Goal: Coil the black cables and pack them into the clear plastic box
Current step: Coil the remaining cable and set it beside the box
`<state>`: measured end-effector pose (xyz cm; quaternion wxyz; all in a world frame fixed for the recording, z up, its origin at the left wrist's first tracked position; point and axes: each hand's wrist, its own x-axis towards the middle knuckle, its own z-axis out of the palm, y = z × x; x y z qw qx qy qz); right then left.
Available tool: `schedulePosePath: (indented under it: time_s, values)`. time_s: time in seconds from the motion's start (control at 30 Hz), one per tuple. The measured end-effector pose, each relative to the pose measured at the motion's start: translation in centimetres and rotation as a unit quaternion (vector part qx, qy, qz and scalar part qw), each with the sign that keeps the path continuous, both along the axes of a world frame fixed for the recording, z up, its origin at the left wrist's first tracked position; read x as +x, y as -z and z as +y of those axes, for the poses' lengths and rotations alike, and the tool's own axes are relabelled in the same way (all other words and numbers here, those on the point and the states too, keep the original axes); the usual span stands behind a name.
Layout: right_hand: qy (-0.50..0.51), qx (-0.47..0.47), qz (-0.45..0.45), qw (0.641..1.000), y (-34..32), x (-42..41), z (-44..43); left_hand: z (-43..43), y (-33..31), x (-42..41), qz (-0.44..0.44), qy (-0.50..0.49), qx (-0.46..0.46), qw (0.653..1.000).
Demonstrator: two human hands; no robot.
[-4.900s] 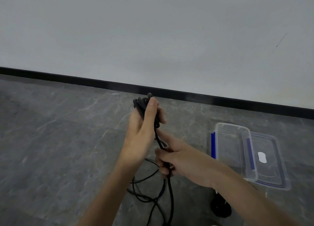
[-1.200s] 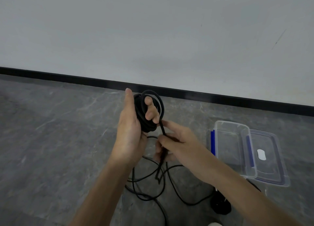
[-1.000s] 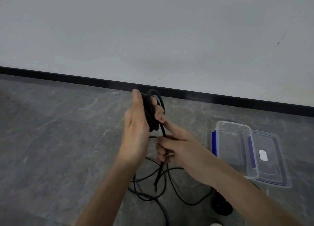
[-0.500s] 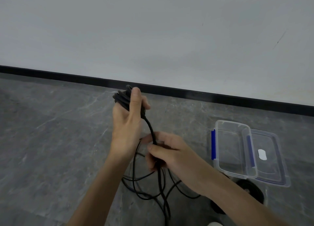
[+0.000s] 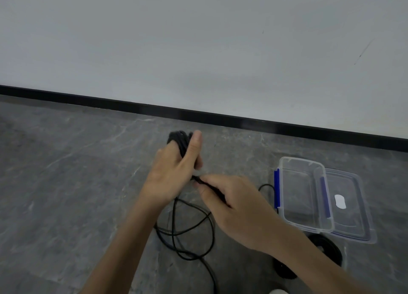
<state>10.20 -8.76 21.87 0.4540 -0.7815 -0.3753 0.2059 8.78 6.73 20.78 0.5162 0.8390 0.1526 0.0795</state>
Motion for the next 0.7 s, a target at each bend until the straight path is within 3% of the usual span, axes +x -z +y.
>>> schedulePosePath:
  time_s: [0.1, 0.17, 0.4, 0.57, 0.7]
  values:
    - [-0.019, -0.043, -0.101, 0.994, 0.1, 0.9, -0.7, -0.6, -0.3, -0.2, 0.11, 0.085, -0.029, 0.99]
    - [-0.028, -0.039, -0.113, 0.992, -0.1, 1.3, -1.0, -1.1, -0.6, -0.3, 0.142, 0.155, -0.02, 0.978]
    - [0.024, 0.063, -0.01, 0.998, -0.5, 3.8, -2.2, -2.0, -1.8, -0.8, 0.203, 0.27, -0.186, 0.922]
    - [0.09, 0.108, 0.015, 0.99, -0.5, 4.7, -2.8, -2.4, -2.0, -0.9, 0.205, 0.323, -0.194, 0.904]
    - [0.046, 0.113, 0.04, 0.992, -0.1, 5.1, -2.9, -2.6, -2.0, -1.0, 0.211, 0.345, -0.197, 0.893]
